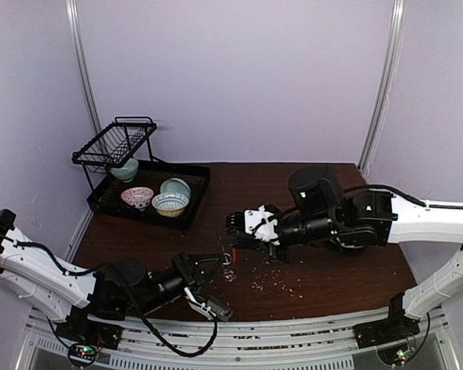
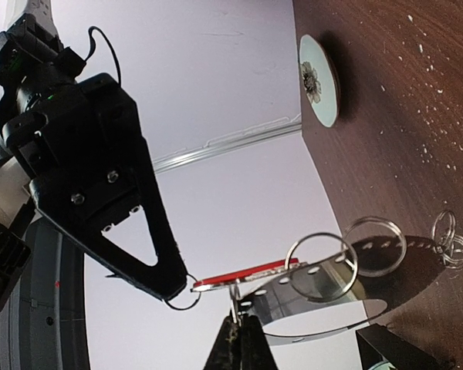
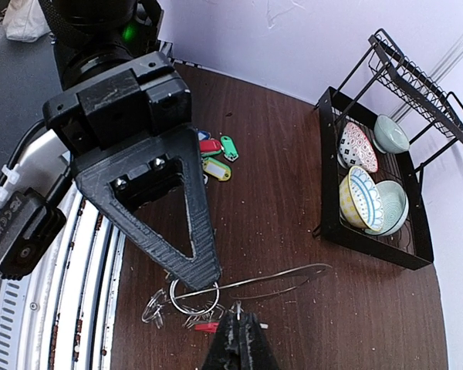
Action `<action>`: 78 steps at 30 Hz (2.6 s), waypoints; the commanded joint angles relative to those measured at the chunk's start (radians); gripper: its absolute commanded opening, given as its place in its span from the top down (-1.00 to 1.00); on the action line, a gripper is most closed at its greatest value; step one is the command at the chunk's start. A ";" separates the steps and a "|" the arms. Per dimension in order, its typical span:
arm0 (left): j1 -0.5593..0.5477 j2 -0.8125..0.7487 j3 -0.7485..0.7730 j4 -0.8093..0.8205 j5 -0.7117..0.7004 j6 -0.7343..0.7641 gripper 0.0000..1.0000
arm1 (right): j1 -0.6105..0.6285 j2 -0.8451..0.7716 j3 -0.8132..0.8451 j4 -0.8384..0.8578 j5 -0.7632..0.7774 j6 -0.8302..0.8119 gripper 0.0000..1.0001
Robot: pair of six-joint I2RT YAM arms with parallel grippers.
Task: Put the keys on the keyring
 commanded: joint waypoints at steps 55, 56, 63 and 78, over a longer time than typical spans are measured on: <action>-0.004 -0.022 0.028 0.001 -0.001 -0.054 1.00 | 0.040 0.036 -0.019 -0.009 0.036 -0.015 1.00; -0.004 -0.021 0.031 -0.002 -0.003 -0.057 1.00 | 0.042 0.036 -0.018 -0.012 0.033 -0.015 1.00; -0.004 -0.012 0.040 0.012 -0.020 -0.063 1.00 | 0.045 0.041 -0.017 -0.036 0.025 -0.005 1.00; -0.004 -0.006 0.048 -0.022 -0.016 -0.096 1.00 | 0.051 0.042 -0.001 -0.064 0.009 0.046 1.00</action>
